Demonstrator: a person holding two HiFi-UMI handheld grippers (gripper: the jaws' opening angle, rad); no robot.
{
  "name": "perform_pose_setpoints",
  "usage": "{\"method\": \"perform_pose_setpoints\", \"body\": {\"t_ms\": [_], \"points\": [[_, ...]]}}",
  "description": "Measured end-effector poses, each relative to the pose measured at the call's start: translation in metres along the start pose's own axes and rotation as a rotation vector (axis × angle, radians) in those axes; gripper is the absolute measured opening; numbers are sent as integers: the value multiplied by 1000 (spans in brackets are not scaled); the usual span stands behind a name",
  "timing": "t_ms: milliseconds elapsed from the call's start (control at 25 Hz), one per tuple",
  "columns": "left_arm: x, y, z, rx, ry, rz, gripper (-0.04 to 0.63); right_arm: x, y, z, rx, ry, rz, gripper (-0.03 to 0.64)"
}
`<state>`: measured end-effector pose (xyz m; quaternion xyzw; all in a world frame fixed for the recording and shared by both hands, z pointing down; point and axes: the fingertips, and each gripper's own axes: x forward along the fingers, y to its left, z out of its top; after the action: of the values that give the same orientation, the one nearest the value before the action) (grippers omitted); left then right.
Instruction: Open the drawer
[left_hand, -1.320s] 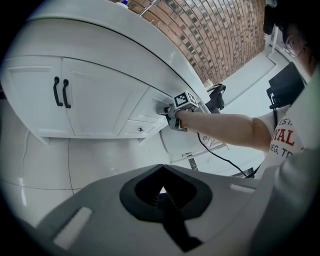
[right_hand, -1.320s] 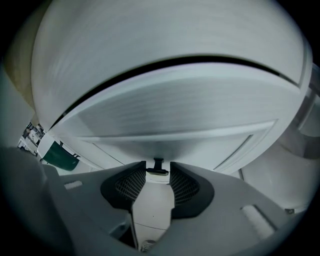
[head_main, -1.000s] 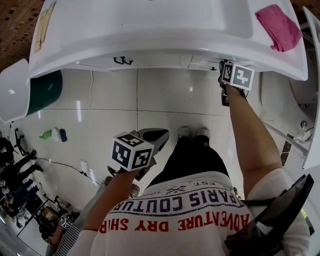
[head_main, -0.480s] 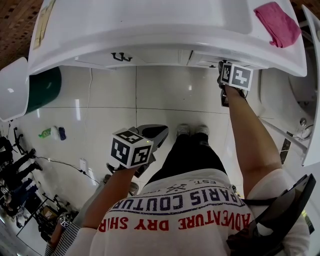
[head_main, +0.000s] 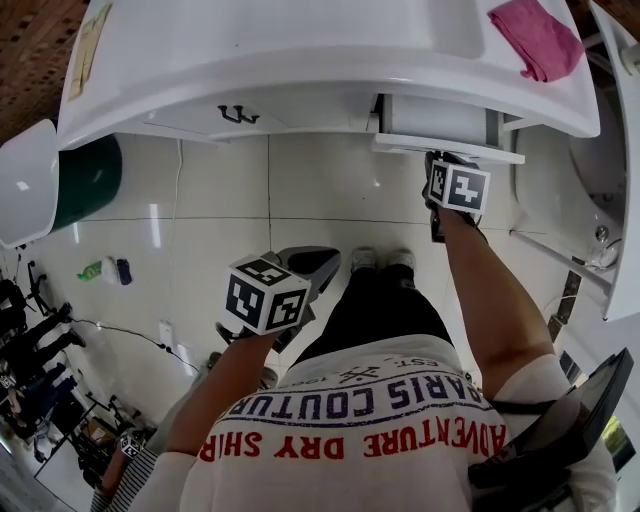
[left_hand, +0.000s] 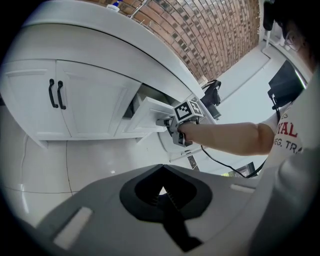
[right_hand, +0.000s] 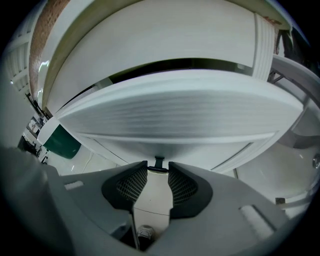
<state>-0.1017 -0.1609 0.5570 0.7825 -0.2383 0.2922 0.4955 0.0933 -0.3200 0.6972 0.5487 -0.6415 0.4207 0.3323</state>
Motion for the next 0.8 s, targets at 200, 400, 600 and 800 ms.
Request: {"method": "perform_pose_setpoints", "body": {"t_ms": [200,400,600,800], "points": [[2,-7,-10,5,12,-4,-6,-12,6,-21,-2,-11,19,137],[7,-15,-18,11,27,-18,-6,-21,5,-49,-8,22,12,137],[8,-21,-16,22,21,-21,-6,-30,6,-65,-11,29,16,137],[11,-19,-19,22,23,-19,-6,-32,6,-72,-16,26,15,133]]}}
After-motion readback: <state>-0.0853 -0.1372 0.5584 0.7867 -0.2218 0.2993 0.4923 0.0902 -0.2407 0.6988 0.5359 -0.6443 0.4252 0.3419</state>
